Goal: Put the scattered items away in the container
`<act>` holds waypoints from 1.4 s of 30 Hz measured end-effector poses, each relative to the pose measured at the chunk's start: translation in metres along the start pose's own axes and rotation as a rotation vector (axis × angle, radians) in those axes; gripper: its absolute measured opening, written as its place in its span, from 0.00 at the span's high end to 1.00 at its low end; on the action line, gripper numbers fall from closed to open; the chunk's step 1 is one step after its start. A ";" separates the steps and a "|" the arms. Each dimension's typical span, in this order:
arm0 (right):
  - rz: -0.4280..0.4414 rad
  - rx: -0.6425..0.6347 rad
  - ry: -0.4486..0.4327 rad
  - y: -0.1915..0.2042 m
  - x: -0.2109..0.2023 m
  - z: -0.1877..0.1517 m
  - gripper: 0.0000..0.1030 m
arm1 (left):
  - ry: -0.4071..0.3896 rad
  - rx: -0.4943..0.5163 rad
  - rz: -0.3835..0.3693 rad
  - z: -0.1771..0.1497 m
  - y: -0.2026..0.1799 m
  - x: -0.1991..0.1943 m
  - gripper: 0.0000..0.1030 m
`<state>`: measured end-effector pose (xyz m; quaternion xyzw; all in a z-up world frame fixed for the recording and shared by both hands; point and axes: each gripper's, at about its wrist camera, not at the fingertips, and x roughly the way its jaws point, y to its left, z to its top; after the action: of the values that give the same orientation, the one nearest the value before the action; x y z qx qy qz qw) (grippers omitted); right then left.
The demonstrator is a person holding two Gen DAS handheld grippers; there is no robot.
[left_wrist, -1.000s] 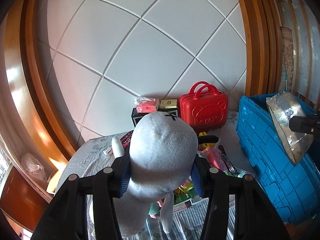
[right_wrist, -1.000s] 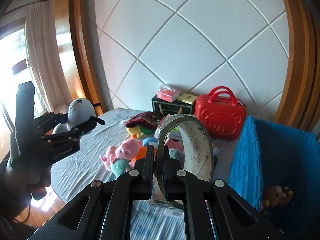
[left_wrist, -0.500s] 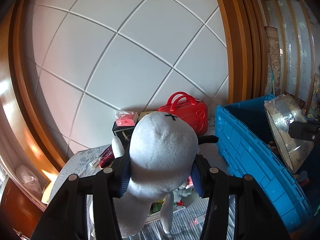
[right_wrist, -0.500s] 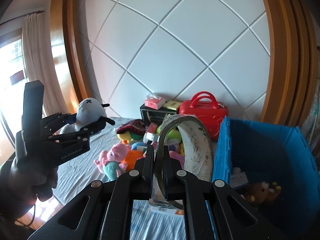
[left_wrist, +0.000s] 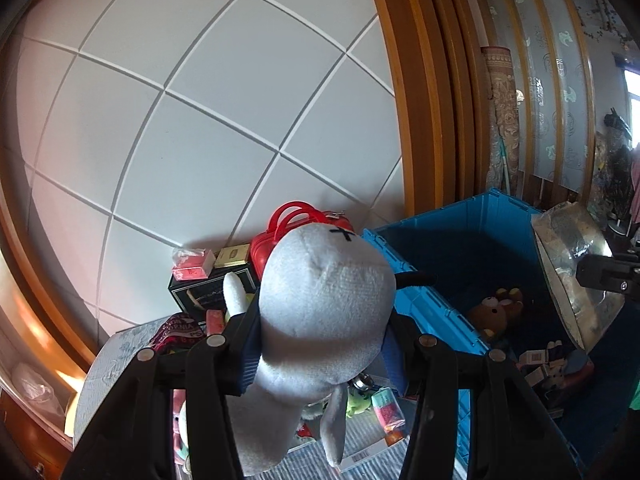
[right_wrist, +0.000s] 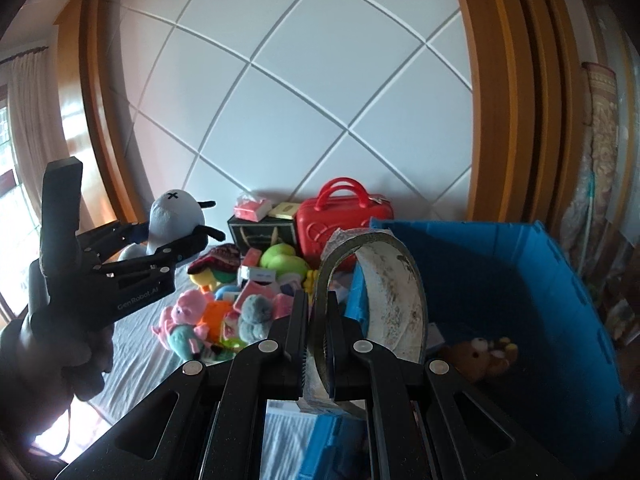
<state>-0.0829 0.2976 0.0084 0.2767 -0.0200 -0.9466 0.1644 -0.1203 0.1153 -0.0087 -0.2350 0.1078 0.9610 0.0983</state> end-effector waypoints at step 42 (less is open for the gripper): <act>-0.319 0.241 0.060 -0.157 -0.053 -0.037 0.93 | 0.023 0.259 -0.382 0.098 -0.239 0.093 0.52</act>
<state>-0.0678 0.4650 -0.0159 0.3219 -0.0840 -0.9428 -0.0214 -0.1860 0.3815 -0.0059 -0.2474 0.1851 0.9003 0.3067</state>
